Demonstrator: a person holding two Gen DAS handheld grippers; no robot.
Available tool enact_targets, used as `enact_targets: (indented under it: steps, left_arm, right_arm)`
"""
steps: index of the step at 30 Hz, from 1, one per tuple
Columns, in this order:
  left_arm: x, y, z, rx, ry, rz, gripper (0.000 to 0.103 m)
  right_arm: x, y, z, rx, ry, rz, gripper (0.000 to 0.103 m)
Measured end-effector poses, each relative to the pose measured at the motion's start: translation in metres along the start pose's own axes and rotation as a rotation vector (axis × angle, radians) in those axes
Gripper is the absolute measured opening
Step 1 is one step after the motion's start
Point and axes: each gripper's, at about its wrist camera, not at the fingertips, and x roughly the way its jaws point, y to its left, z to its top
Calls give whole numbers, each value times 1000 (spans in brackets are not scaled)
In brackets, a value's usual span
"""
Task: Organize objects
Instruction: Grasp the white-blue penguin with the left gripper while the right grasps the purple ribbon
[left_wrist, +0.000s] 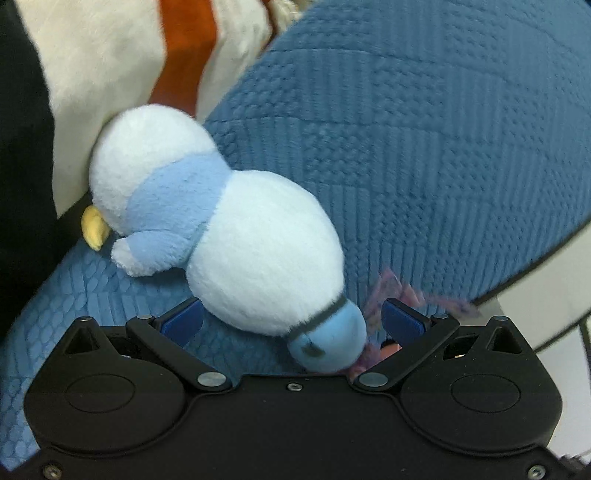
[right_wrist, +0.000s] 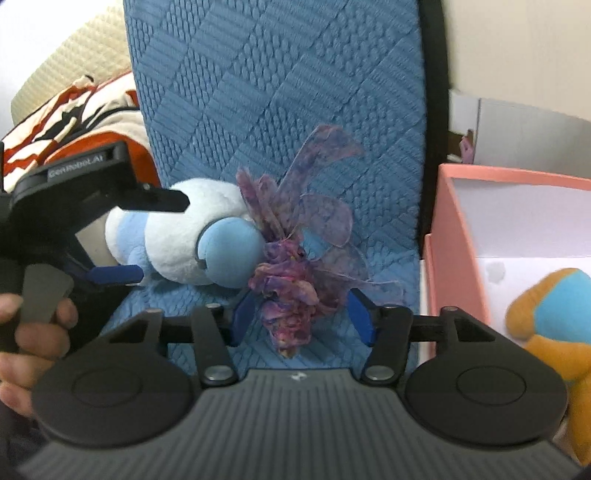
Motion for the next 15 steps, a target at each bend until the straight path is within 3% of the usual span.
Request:
enact_targets:
  steps: [6, 10, 15]
  left_arm:
    - [23, 16, 17, -89, 20, 27, 102]
    - [33, 24, 25, -139, 46, 8, 102]
    - [40, 30, 32, -157, 52, 15, 102]
  right_arm:
    - [30, 3, 7, -13, 63, 14, 54]
    - [47, 2, 13, -17, 91, 15, 54]
    - [65, -5, 17, 18, 140, 43, 48]
